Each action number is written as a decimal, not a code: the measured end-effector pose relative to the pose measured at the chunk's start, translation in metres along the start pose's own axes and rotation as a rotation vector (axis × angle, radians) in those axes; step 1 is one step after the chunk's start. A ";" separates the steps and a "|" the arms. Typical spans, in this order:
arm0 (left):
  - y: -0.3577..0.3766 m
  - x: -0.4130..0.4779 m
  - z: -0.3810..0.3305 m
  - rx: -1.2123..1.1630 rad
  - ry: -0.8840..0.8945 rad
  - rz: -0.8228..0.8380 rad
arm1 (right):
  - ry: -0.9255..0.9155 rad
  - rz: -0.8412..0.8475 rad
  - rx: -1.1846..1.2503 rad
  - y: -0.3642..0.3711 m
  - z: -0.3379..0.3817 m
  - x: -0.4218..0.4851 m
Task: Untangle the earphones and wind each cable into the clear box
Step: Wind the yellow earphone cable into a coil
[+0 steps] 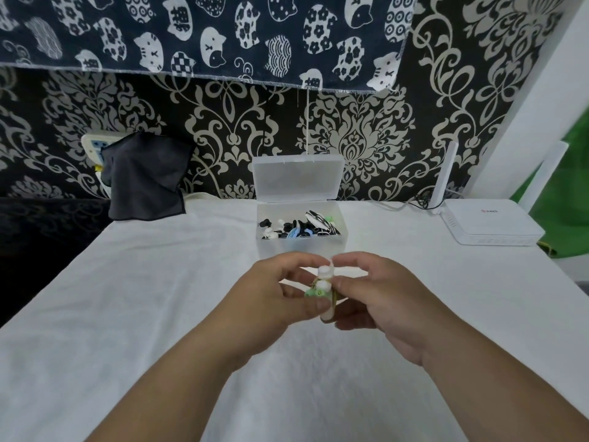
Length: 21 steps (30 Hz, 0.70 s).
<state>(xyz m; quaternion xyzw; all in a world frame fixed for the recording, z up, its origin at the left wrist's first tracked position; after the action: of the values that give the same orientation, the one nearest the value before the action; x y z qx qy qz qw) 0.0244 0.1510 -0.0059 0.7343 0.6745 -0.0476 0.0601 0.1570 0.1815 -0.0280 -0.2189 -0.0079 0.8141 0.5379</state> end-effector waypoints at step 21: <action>-0.094 0.004 0.002 0.173 0.039 -0.535 | -0.218 -0.500 -0.492 -0.002 0.089 0.099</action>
<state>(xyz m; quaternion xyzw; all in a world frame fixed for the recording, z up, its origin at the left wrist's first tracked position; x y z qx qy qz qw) -0.0686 0.1622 -0.0111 0.5332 0.8389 -0.1050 -0.0306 0.0940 0.2891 0.0186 -0.2453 -0.3140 0.6498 0.6474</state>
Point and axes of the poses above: each hand's wrist, its own x-axis towards the middle knuckle, its own y-axis out of the palm, z = x × y, the point moved 10 cm from there along x, towards the middle knuckle, and after that the axes turned 13 degrees about -x, right-handed, at the moved point
